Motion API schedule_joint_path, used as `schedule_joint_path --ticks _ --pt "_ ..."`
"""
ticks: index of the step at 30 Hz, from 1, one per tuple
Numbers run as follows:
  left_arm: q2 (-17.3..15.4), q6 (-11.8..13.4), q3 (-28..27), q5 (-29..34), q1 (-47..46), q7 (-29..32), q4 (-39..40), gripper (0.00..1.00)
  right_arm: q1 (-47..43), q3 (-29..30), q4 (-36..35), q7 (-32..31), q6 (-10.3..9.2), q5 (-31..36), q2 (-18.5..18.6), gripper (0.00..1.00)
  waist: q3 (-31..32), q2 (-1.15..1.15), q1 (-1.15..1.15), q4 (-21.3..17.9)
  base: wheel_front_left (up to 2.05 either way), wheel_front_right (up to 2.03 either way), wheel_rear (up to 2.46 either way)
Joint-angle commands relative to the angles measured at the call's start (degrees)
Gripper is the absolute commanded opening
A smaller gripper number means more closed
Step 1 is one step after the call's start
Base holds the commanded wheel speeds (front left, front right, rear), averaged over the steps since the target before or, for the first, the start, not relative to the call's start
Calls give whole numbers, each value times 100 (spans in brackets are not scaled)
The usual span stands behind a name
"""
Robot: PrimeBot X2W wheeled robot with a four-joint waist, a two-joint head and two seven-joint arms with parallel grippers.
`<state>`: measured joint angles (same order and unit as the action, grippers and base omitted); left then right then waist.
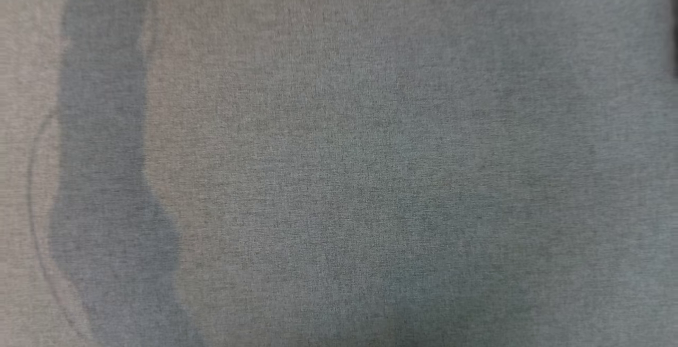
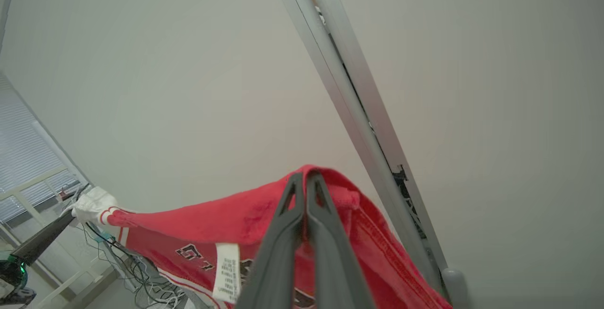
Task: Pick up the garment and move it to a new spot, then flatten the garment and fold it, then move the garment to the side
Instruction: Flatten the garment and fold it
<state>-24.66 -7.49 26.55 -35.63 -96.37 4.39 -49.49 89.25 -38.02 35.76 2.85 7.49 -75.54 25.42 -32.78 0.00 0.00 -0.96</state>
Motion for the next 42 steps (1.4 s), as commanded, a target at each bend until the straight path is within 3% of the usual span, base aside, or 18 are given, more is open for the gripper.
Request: schedule_joint_path --ticks 1,12,22,33,42 --pt "-88 4 194 -180 317 159 9 0 -284 -204 8 -119 1 6 62 0 277 0 0 -10 0 0 0" --pt "-652 4 836 -1698 2655 1497 493 0 -2092 -1448 -292 -962 1 -477 387 0 1688 0 0 -12 0 0 0" --pt "-1565 80 1344 -2911 5097 3123 2349 0 -3330 -2409 -1128 -2152 1 -825 1093 0 2555 0 0 40 0 0 0" --pt "-2981 1026 1697 -3952 7307 4429 5442 0 -4459 -3036 -2180 -2792 1 -995 2019 0 2779 0 0 2 0 0 0" --pt "-3718 1553 1633 -4508 8024 4685 6703 0 -4849 -3151 -3007 -3282 1 -1073 2747 0 2743 0 0 -44 0 0 0"
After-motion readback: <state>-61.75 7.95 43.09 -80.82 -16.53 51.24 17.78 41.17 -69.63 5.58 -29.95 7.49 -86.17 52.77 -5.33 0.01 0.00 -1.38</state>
